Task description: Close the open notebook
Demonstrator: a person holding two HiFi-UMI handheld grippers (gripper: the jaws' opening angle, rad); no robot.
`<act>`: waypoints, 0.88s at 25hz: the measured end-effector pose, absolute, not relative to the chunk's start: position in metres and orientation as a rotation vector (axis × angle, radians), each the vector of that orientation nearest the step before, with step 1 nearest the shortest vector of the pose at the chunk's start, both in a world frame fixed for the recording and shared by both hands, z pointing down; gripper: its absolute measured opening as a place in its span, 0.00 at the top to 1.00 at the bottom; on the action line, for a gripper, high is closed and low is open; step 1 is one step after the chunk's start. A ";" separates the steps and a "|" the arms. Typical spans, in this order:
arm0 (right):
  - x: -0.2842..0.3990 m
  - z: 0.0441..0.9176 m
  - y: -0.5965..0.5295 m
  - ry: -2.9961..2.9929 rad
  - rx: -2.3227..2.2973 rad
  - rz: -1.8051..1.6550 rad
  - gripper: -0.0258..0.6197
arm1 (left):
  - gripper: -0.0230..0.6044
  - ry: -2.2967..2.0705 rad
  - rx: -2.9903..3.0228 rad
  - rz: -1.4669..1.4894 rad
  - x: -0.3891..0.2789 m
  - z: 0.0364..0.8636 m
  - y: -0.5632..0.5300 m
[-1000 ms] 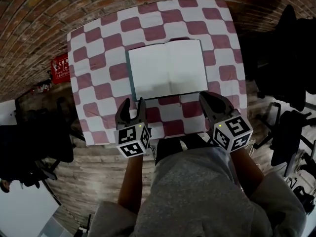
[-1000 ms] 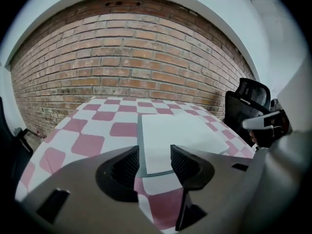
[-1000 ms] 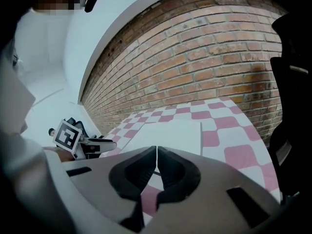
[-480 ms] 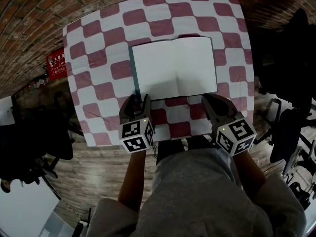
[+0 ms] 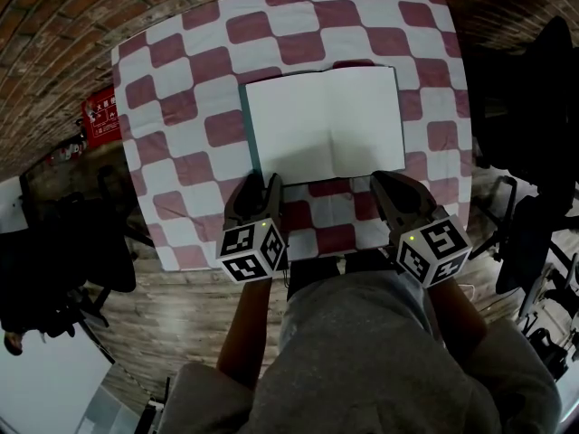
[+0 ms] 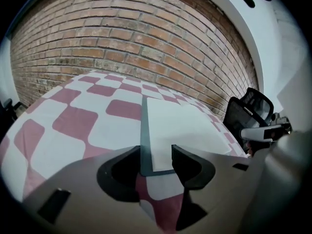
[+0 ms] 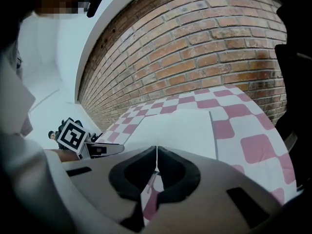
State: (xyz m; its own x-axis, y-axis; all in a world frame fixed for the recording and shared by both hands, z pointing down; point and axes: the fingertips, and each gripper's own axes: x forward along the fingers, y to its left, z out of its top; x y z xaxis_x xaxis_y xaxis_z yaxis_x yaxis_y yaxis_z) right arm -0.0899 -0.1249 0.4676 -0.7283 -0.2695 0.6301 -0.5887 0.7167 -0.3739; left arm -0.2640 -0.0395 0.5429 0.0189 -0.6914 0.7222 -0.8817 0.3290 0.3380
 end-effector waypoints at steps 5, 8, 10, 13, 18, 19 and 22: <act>-0.092 0.467 -0.124 -2.372 0.647 0.772 0.91 | 0.73 -1.724 1.377 0.194 -0.274 0.542 -0.035; -0.092 0.469 -0.124 -2.366 0.644 0.771 0.91 | 0.91 -1.737 1.327 0.172 -0.284 0.546 -0.029; -0.092 0.470 -0.123 -2.364 0.642 0.770 0.91 | 0.93 -1.728 1.307 0.171 -0.286 0.548 -0.028; -0.094 0.472 -0.122 -2.360 0.640 0.767 0.91 | 0.93 -1.731 1.287 0.210 -0.288 0.547 -0.033; -0.096 0.471 -0.120 -2.363 0.641 0.763 0.91 | 0.95 -1.727 1.312 0.211 -0.288 0.543 -0.033; -0.096 0.469 -0.121 -2.365 0.645 0.763 0.91 | 0.95 -1.732 1.321 0.202 -0.288 0.539 -0.033; -0.094 0.466 -0.124 -2.371 0.659 0.765 0.91 | 0.95 -1.749 1.359 0.181 -0.285 0.526 -0.035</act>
